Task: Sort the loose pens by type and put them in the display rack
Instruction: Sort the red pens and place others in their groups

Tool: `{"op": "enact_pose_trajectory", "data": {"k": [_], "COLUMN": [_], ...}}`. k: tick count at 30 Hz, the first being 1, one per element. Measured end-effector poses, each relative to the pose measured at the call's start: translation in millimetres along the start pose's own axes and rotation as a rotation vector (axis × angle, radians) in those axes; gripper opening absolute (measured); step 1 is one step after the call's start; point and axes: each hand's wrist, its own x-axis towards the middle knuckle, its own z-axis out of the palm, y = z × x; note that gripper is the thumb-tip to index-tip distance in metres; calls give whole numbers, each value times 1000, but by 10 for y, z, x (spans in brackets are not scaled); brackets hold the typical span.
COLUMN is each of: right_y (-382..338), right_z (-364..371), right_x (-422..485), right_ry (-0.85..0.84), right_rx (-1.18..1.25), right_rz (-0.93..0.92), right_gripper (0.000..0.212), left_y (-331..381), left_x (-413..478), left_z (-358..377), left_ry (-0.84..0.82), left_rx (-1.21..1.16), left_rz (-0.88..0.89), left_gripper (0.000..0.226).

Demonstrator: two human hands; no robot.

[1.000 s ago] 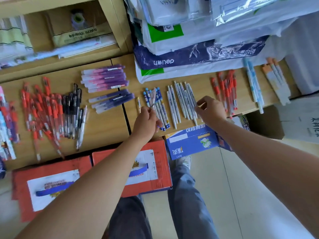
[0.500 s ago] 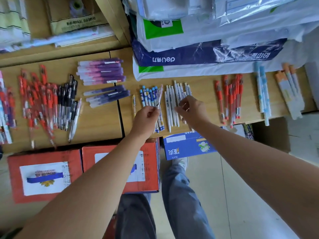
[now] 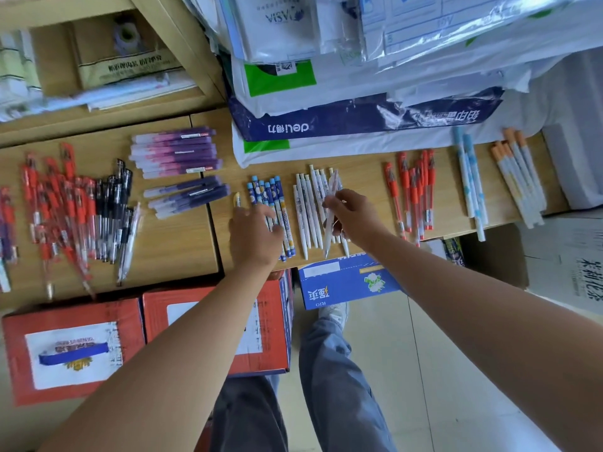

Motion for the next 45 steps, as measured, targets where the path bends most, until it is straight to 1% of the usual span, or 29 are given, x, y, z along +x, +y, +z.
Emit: {"op": "enact_pose_trajectory", "data": {"k": [1, 3, 6, 8, 11, 14, 18, 21, 23, 25, 28, 30, 33, 39, 43, 45], "right_y": [3, 4, -12, -11, -24, -35, 1, 84, 141, 179, 209, 232, 266, 282, 261, 238], "right_z": [16, 78, 187, 259, 328, 300, 106, -100, -218, -280, -282, -271, -263, -222, -187, -164], "right_x": [16, 39, 47, 64, 101, 138, 134, 114, 103, 101, 123, 159, 215, 270, 301, 299], "right_ry": [-2, -30, -79, -78, -19, 38, 146, 237, 255, 233, 244, 284, 314, 259, 246, 222], "right_rx": [-20, -51, -87, -148, -190, -200, -261, -340, -405, -480, -561, -582, -615, -643, -665, -661], "right_rz": [9, 15, -11, -38, -70, -93, -121, -97, -70, -48, -56, -70, -76, -99, -97, -101], "right_gripper": [22, 20, 16, 17, 20, 20, 18, 17, 20, 21, 21, 20, 25, 36, 39, 35], "left_y": [-50, -163, -309, -347, -344, -327, -214, -81, 15, 88, 135, 139, 171, 289, 325, 337], "left_x": [4, -1, -36, -53, -66, -30, -6, 3, 13, 21, 34, 47, 58, 95, 95, 92], "left_z": [-25, -53, -47, -44, -64, -69, -5, 81, 145, 214, 289, 315, 348, 405, 420, 434], "left_ry": [15, -26, -93, -72, 40, 85, 42, -39, -104, -144, -100, -73, -99, -94, -89, -81], "left_rx": [43, 62, 33, 41, 100, 52, 9, 2, 42, 110, 137, 112, 84, 46, 70, 95], "left_rz": [-69, -161, -158, -124, -57, 24, 146, 248, 315, 357, 306, 281, 282, 225, 207, 204], "left_gripper": [21, 28, 35, 36, 32, 29, 28, 30, 34, 40, 47, 45, 44, 52, 55, 58]}}
